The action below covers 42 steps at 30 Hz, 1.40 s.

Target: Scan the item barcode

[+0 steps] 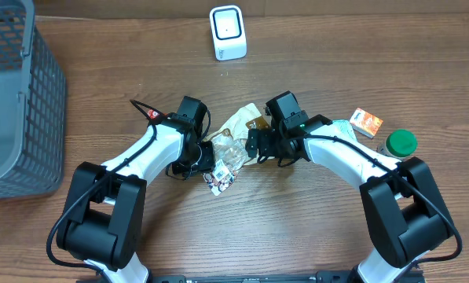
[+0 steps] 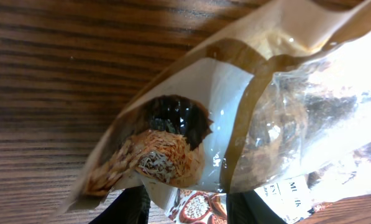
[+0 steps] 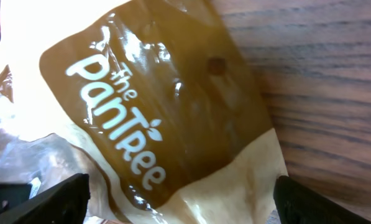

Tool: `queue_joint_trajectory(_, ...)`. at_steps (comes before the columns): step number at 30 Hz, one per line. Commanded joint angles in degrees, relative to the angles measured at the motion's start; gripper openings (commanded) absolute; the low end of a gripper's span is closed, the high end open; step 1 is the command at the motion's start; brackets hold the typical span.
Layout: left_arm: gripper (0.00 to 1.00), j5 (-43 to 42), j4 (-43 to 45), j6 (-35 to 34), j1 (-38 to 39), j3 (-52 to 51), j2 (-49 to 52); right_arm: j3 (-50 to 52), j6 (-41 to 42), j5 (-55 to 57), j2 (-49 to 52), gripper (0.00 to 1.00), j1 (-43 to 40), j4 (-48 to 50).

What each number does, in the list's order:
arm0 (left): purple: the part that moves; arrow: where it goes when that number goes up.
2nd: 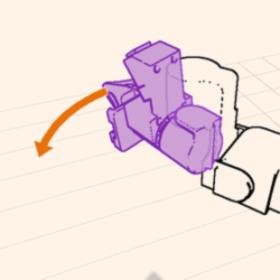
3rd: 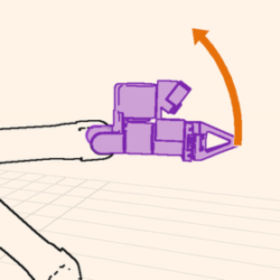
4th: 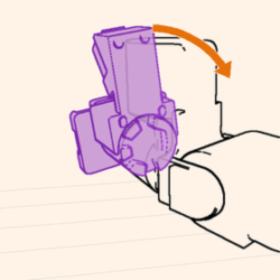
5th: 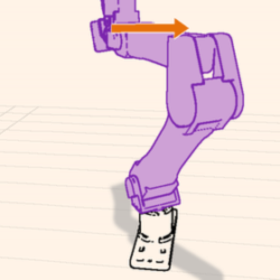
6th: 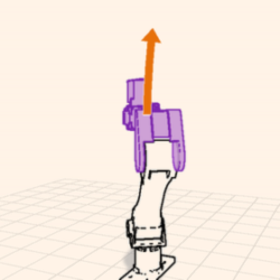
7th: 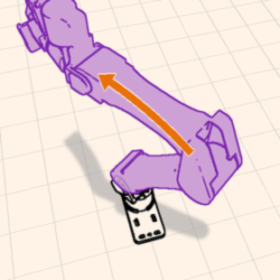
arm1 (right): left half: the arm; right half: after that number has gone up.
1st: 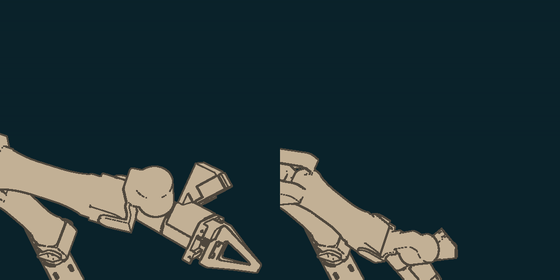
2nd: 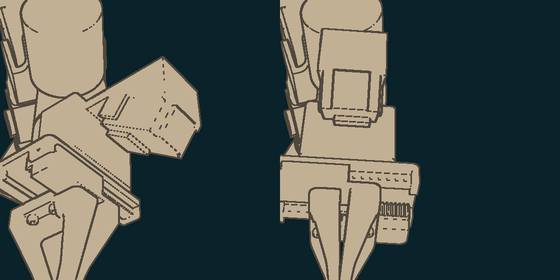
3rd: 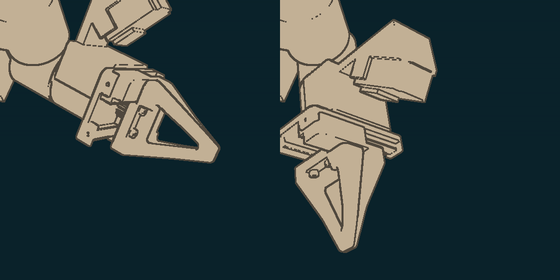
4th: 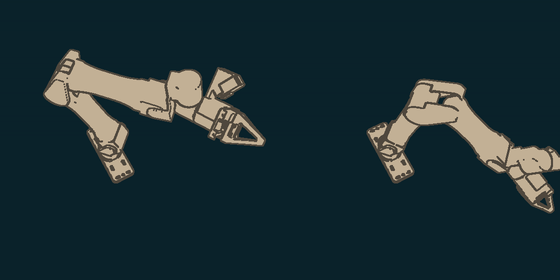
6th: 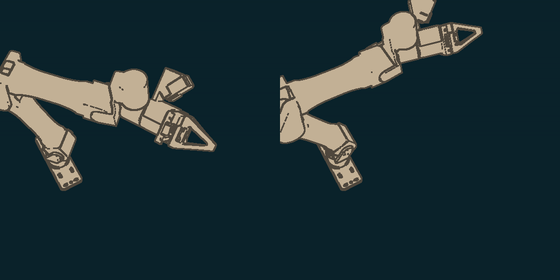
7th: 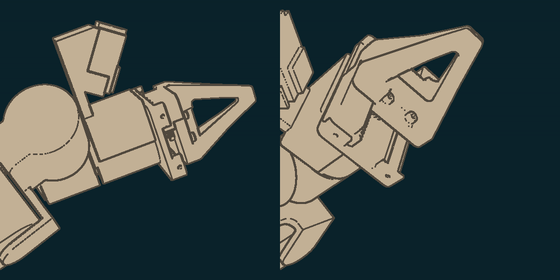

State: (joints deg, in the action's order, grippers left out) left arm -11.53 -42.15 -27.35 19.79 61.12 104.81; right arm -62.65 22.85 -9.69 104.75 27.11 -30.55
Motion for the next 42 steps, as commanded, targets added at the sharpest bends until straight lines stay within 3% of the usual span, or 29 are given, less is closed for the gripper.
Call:
queue_joint_trajectory(1,0.32,1.44,-0.04,-0.98,0.07,-0.74,2.67,-3.85,-6.32,-1.92,-0.20,0.96,0.07,0.22)
queue_joint_trajectory(6,0.33,1.44,0.00,-0.98,0.07,-0.74,2.67,-6.25,-10.78,-2.21,-0.15,1.00,0.09,1.77)
queue_joint_trajectory(18,0.33,1.46,-0.04,-0.96,0.07,-0.74,2.67,-5.95,-10.95,-2.51,9.16,0.99,0.20,3.89)
queue_joint_trajectory(26,0.34,1.46,-0.11,-0.96,0.07,-0.74,2.67,-6.01,-10.97,-15.39,9.73,0.52,0.20,-0.11)
queue_joint_trajectory(30,0.33,1.46,-0.22,-0.96,0.07,-0.74,2.67,-6.01,-11.02,-18.73,8.92,0.43,-0.50,-3.65)
queue_joint_trajectory(32,0.33,1.44,-0.13,-0.96,0.07,-0.74,2.67,-6.01,-11.23,-18.71,8.48,0.33,-0.87,-4.61)
queue_joint_trajectory(33,0.22,1.42,-0.07,-0.92,0.07,-0.72,2.67,-6.01,-11.23,-18.71,8.20,0.31,-1.03,-4.76)
queue_joint_trajectory(34,0.04,1.40,-0.48,0.17,0.00,-0.37,2.64,-6.01,-11.23,-18.69,7.65,0.28,-1.33,-4.74)
queue_joint_trajectory(37,0.04,1.51,-2.36,3.54,-0.28,1.92,2.62,-6.12,-11.43,-18.69,5.73,0.23,-1.77,-4.74)
queue_joint_trajectory(40,0.04,4.61,-11.10,4.26,-2.51,11.04,2.62,-6.12,-12.96,-18.71,1.33,0.05,-1.79,-4.96)
queue_joint_trajectory(42,0.04,8.31,-17.73,4.26,-4.46,19.02,2.54,-6.12,-12.96,-18.69,-0.59,0.04,-1.79,-5.55)
